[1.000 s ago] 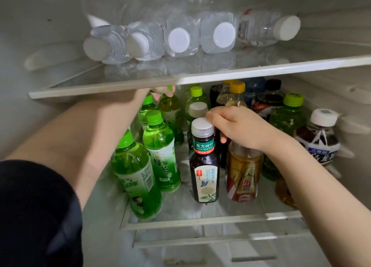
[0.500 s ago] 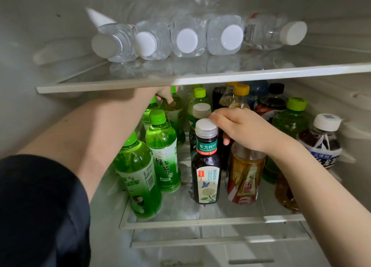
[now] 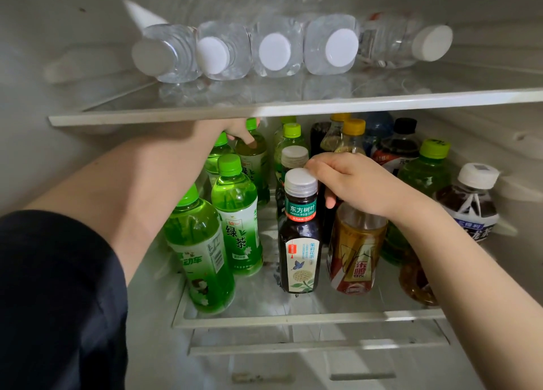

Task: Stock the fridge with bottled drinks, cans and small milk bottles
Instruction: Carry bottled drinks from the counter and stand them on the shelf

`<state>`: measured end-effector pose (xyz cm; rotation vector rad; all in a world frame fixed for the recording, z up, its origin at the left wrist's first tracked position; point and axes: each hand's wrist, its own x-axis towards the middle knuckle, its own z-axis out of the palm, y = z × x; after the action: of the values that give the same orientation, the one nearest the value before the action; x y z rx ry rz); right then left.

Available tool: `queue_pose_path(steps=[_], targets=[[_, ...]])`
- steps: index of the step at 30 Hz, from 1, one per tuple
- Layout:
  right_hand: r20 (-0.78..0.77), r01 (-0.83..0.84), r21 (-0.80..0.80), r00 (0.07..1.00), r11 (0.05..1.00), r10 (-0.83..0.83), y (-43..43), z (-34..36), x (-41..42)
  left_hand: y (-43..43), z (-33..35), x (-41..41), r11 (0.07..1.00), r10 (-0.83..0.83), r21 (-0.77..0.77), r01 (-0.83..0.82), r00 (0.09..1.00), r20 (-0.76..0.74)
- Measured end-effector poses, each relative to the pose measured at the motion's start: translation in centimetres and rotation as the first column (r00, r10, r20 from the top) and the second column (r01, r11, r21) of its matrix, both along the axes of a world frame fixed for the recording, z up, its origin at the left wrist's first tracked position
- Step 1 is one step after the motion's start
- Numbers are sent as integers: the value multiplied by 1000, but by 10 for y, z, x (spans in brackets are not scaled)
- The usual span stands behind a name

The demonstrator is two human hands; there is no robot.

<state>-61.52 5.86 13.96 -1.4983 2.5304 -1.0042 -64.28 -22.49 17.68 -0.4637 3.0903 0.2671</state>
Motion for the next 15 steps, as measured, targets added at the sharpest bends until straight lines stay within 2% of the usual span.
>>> queue_pose_path(steps=[3, 10, 15], targets=[[-4, 3, 3, 1000, 1000, -3, 0, 0, 1, 3, 0, 0, 1000, -9, -8, 9, 1000, 18], [6, 8, -9, 1000, 1000, -8, -1, 0, 0, 1, 1, 0, 991, 116, -79, -108, 988, 102], [5, 1, -9, 1000, 1000, -1, 1, 0, 0, 6, 2, -3, 980, 191, 29, -195, 976, 108]])
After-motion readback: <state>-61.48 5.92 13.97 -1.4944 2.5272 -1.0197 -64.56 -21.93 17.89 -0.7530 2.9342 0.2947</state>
